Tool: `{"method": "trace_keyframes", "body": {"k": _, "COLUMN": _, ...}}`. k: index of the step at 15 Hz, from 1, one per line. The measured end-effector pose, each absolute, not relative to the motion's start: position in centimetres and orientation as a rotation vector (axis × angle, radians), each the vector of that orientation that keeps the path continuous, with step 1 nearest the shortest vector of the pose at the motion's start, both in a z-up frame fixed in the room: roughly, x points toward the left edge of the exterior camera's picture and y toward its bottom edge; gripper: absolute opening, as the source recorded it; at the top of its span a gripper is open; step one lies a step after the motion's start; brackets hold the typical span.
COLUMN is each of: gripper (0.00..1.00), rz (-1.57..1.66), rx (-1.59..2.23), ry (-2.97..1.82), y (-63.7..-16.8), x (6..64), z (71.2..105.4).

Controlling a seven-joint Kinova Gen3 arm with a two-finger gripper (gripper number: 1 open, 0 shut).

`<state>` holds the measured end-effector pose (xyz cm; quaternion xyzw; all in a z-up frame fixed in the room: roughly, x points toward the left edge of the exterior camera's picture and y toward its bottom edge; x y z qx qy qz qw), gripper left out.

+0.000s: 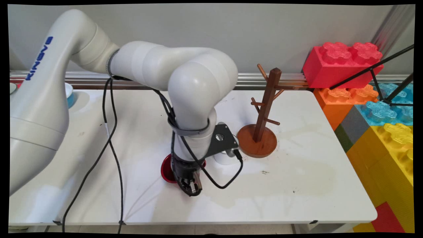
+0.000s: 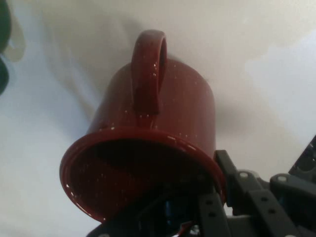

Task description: Place the picked object on the table

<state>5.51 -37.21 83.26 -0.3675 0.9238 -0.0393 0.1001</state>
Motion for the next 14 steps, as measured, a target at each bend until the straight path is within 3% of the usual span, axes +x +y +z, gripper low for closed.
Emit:
{"method": "trace_keyframes", "body": {"k": 3, "gripper": 0.0, "rz": -0.11, "rx": -1.083, "ry": 2.727, "y": -37.4, "x": 5.0, "z": 82.8}}
{"method": "trace_keyframes", "body": {"k": 4, "gripper": 1.0, "rz": -0.109, "rx": -1.082, "ry": 2.727, "y": -37.5, "x": 4.8, "z": 82.6}}
{"method": "trace_keyframes", "body": {"k": 14, "gripper": 1.0, "rz": -0.113, "rx": -1.085, "ry": 2.734, "y": -38.1, "x": 4.3, "z": 81.8}}
